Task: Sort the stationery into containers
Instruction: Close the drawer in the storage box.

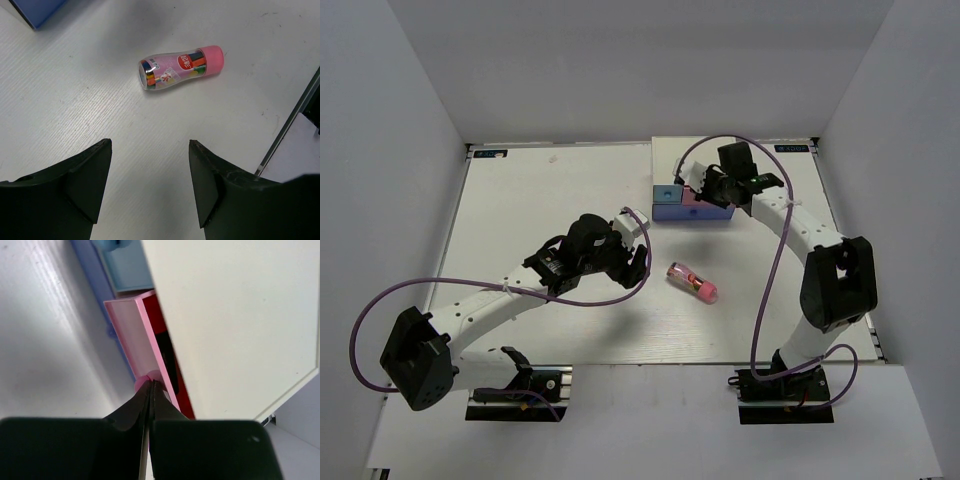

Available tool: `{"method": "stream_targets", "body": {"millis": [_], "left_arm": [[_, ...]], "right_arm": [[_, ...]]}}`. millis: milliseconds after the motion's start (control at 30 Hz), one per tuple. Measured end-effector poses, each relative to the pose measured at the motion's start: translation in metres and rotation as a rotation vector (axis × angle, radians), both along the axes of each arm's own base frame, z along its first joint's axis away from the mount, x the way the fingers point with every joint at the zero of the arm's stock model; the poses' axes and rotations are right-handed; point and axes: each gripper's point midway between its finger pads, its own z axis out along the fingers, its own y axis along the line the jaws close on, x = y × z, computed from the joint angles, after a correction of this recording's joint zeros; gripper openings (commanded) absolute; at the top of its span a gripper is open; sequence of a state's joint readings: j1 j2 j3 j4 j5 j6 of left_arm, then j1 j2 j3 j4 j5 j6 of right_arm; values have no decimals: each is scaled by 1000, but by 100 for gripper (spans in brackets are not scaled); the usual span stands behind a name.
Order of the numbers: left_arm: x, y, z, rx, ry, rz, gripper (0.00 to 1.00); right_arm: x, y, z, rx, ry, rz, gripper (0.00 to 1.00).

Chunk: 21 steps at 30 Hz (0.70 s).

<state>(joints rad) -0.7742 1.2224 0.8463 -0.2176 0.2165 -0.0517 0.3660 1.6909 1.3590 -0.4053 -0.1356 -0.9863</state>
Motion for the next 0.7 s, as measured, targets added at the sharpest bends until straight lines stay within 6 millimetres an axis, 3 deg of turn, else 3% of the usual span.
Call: {"method": "stream_targets", "body": {"millis": [267, 500, 633, 700], "left_arm": [[0, 0, 0, 1, -1, 3, 73], [2, 1, 0, 5, -5, 12, 73], [2, 2, -1, 8, -6, 15, 73], [2, 2, -1, 8, -6, 16, 73]], "right_arm": [[16, 2, 2, 11, -58, -31, 0], [19, 2, -9, 6, -61, -42, 0], [16, 5, -14, 18, -66, -30, 1], [6, 5, -20, 29, -49, -15, 6]]}}
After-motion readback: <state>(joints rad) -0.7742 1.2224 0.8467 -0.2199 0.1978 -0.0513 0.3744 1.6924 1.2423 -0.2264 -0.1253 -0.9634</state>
